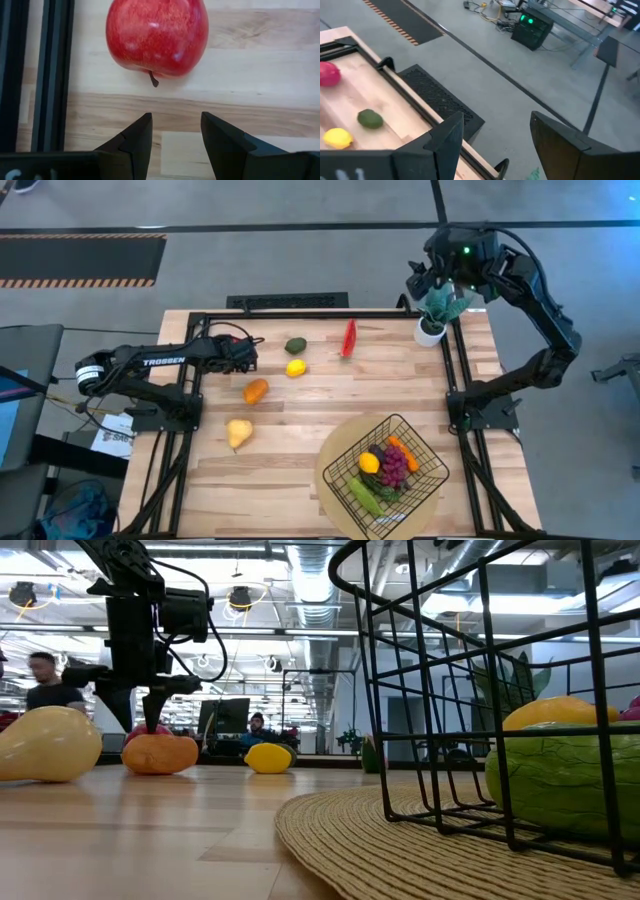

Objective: Build produce basket
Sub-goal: Put the apple into the mesh basket

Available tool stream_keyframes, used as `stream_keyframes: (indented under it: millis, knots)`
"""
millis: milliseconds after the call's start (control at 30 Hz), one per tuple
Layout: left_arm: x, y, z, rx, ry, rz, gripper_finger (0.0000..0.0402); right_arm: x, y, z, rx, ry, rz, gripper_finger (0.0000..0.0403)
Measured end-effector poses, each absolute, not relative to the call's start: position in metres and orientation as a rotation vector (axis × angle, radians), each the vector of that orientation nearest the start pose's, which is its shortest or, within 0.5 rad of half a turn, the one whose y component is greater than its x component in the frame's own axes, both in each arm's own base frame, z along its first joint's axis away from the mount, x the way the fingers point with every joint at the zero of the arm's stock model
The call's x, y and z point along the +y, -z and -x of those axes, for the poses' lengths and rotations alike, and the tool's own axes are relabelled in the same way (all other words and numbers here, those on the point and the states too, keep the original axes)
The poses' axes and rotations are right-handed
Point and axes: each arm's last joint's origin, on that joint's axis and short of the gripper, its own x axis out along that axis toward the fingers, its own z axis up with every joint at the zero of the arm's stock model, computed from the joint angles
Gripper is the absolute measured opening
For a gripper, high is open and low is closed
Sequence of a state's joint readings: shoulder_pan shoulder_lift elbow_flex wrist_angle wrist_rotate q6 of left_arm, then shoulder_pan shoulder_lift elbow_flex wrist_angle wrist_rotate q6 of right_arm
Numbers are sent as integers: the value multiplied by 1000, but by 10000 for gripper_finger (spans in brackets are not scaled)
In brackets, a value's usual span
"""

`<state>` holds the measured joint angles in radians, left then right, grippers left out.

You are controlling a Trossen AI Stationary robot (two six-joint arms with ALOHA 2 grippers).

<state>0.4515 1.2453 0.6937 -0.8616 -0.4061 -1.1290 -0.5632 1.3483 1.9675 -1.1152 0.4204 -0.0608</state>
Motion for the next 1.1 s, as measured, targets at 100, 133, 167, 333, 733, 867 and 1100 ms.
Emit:
stream_keyframes:
  millis: [100,133,167,333,733,867,1100]
  knots:
    - [95,-183,-166,881,-1450,892,155,-124,-507,-169,546,958,14,248]
    - [96,-183,-165,879,-1456,894,155,-124,-507,-169,546,961,13,248]
    - [97,-183,-165,874,-1465,891,155,-124,-507,-169,546,961,13,248]
    - [102,-184,-161,866,-1492,896,155,-124,-507,-169,550,959,13,248]
    - [113,-184,-160,852,-1467,908,155,-124,-506,-169,554,957,12,248]
    - [114,-184,-159,865,-1459,902,155,-124,-505,-168,569,957,2,248]
    - [115,-182,-157,873,-1456,918,155,-123,-504,-167,577,956,1,248]
